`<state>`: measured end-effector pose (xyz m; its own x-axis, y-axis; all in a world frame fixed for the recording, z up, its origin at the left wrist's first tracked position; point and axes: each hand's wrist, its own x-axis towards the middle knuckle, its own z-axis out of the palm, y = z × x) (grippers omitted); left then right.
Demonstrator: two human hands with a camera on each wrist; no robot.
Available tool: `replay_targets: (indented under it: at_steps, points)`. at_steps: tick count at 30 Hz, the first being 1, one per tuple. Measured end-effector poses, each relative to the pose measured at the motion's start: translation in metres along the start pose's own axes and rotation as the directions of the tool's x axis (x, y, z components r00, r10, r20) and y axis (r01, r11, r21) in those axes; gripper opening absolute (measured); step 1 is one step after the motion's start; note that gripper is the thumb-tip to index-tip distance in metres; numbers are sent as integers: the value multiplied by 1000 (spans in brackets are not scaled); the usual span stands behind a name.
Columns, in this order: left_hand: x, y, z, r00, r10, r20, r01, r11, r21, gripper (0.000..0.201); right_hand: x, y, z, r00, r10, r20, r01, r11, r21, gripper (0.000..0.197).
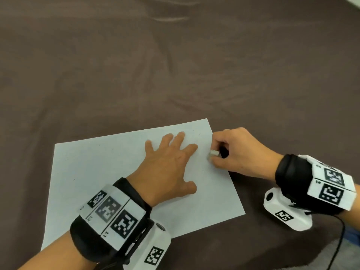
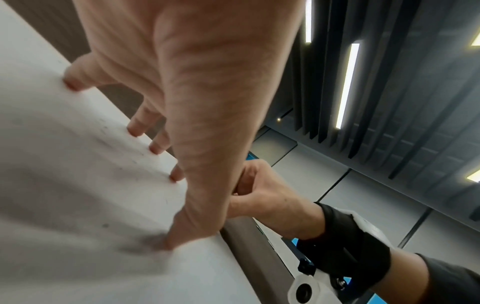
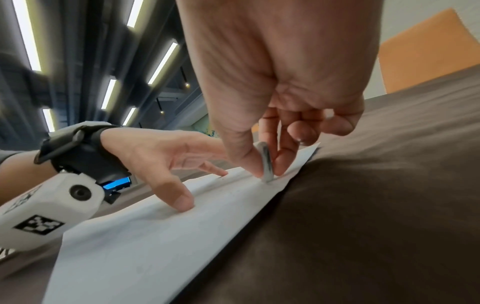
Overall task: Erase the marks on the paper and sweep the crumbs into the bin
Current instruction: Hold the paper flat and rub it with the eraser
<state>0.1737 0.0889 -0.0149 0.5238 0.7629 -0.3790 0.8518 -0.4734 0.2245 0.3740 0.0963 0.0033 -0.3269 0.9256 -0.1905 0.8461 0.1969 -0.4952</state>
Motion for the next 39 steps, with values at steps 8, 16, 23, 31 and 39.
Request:
replay_targets:
  at_steps: [8,16,23,31,39]
  points:
    - [5,9,9,998,-42,52,37,995,90,100,-12,-2,-5,998,-9,65,16,995,-100,10]
    - [3,6,10,996,-46,80,36,993,113,104,-21,-8,5,991,-72,112,82,993,-87,10]
    - [0,8,12,990,-50,129,33,991,130,115,-42,-19,24,963,-176,204,191,980,-52,10]
    - [1,9,10,984,-56,167,35,991,129,117,-51,-16,24,975,-127,184,139,989,-53,8]
    - [-1,10,8,983,-61,174,38,990,133,120,-6,6,0,998,-64,-1,64,997,-49,8]
